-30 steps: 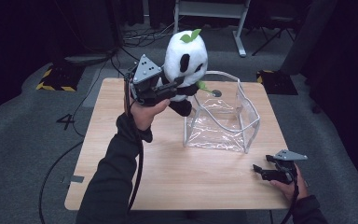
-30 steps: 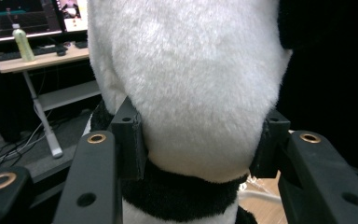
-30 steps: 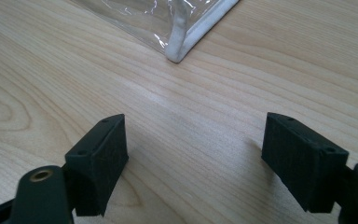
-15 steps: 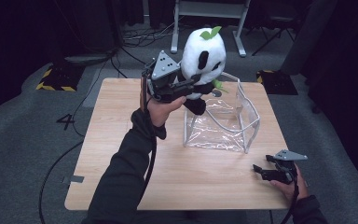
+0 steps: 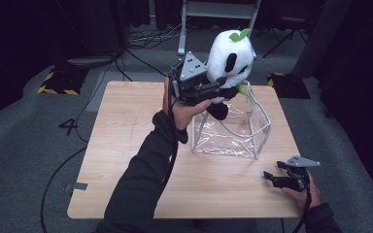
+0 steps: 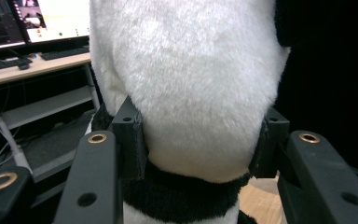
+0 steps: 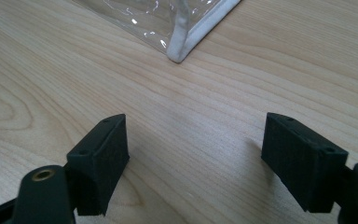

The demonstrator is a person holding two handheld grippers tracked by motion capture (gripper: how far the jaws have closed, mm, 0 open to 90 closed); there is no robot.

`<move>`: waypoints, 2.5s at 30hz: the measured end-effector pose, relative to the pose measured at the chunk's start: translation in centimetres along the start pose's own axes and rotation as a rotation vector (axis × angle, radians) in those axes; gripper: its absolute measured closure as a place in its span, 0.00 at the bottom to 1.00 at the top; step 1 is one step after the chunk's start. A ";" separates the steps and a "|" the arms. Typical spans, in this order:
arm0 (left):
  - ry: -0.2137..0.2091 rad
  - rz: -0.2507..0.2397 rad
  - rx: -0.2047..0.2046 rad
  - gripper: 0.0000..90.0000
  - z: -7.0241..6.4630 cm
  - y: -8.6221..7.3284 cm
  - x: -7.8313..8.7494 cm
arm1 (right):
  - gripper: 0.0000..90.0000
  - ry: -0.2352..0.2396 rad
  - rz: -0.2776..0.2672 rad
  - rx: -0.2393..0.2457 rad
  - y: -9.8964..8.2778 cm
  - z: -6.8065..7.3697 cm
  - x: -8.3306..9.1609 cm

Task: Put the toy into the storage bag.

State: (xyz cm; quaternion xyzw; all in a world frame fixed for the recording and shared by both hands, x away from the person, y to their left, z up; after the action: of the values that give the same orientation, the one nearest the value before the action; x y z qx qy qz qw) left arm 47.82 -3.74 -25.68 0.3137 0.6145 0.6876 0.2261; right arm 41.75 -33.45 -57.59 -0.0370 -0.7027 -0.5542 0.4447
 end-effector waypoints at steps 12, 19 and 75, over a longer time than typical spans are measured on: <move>-0.022 0.006 0.017 0.55 -0.7 -0.2 -2.2 | 0.25 0.001 0.000 0.002 0.0 0.0 0.0; -0.039 -0.002 0.009 0.56 -1.6 0.5 -3.2 | 0.25 0.000 0.000 0.003 0.0 0.0 0.0; -0.097 0.260 0.018 0.51 -1.9 -10.8 -7.1 | 0.26 0.003 -0.001 0.003 0.0 0.0 0.0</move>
State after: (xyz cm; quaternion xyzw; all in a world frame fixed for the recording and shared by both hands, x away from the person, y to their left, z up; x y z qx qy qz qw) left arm 50.65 -8.48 -37.48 0.4254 0.5634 0.6895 0.1617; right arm 41.71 -33.43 -57.58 -0.0354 -0.7029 -0.5534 0.4454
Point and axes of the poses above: each handheld gripper's, and its own axes: x roughly backward along the jaws, y roughly out of its top, z roughly to its left, the point moved 9 cm from there along -x, roughly forward along the jaws, and after that the axes turned 2 degrees about y, right-handed, at the moved point
